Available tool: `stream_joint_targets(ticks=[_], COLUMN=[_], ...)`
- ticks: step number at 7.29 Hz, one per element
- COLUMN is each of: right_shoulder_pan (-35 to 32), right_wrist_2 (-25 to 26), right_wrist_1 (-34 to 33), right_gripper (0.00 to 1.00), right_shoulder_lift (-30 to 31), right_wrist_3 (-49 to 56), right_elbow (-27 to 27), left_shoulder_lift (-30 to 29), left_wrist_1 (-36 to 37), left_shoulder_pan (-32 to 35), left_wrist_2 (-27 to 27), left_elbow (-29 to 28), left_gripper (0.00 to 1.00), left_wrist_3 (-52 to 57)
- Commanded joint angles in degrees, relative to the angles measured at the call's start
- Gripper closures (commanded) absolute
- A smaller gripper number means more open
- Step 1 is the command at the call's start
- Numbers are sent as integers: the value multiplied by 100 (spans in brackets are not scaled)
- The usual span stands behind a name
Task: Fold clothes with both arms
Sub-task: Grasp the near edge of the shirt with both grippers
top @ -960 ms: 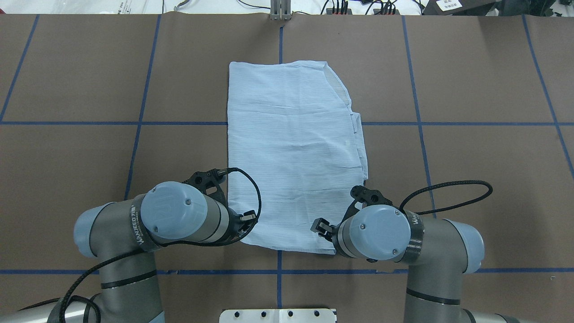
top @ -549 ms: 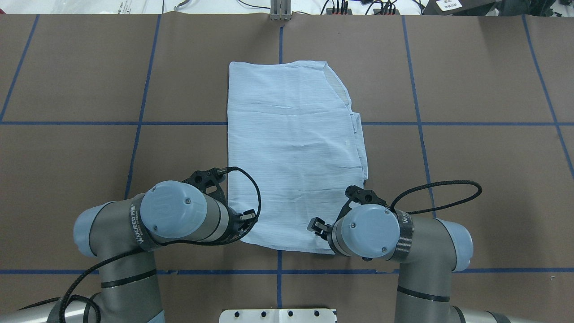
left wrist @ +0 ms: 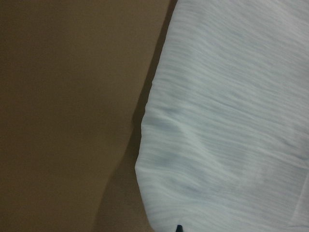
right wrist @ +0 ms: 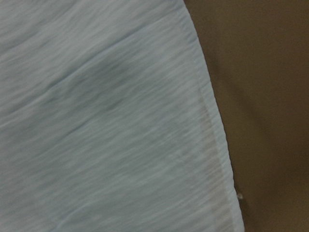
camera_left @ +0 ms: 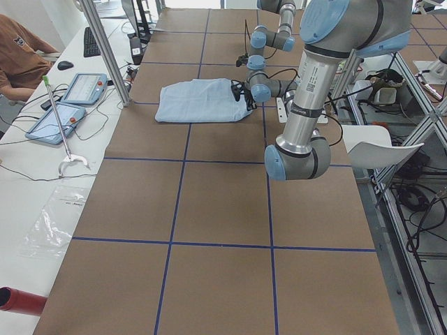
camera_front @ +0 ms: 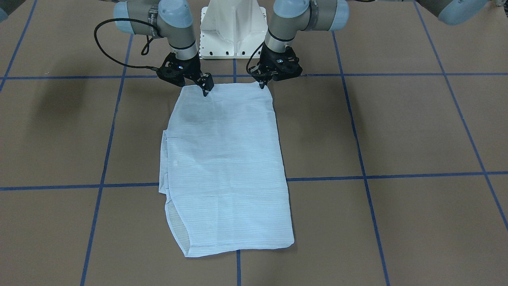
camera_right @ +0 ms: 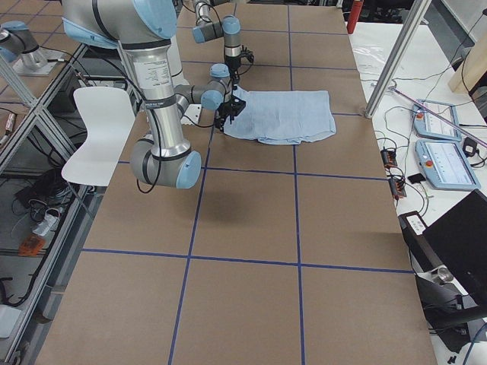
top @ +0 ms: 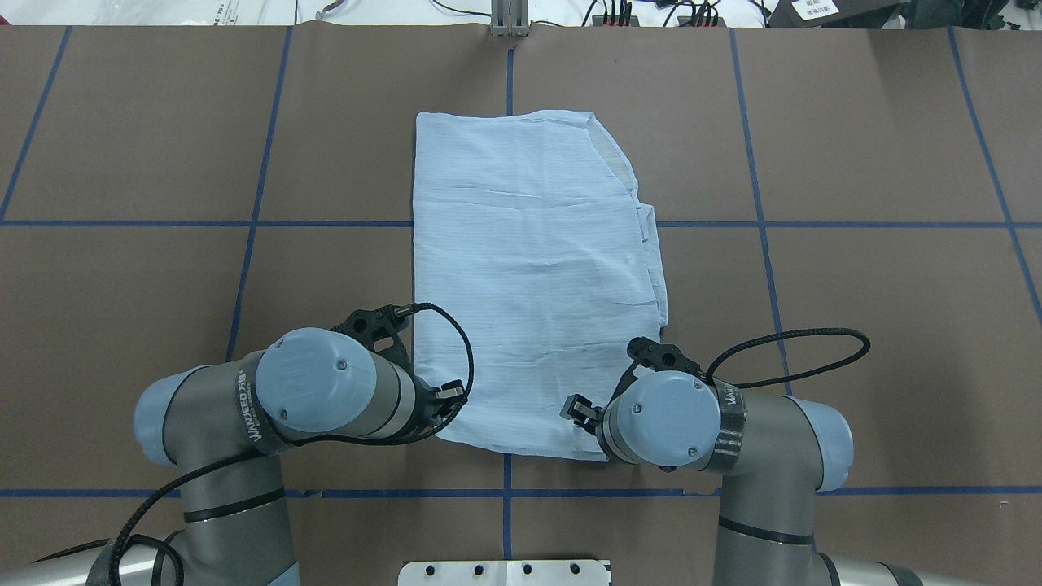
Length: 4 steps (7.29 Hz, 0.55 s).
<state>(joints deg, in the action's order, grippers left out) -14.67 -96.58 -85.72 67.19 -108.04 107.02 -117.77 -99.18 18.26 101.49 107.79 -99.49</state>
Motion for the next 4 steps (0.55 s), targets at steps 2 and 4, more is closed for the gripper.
stream_joint_targets(ticks=[2, 4], right_shoulder_pan=[8, 8], right_wrist_2=[52, 52], right_wrist_1=[11, 11], right_gripper=[0, 26], right_shoulder_lift=[-74, -119], right_wrist_3=[11, -6], right_elbow=[-110, -146], left_shoulder_lift=[0, 0], left_wrist_1=[4, 4], left_shoulder_pan=[2, 2], left_wrist_2=[-6, -15], left_elbow=[-21, -21], left_gripper=[100, 100], left_wrist_3=[0, 0])
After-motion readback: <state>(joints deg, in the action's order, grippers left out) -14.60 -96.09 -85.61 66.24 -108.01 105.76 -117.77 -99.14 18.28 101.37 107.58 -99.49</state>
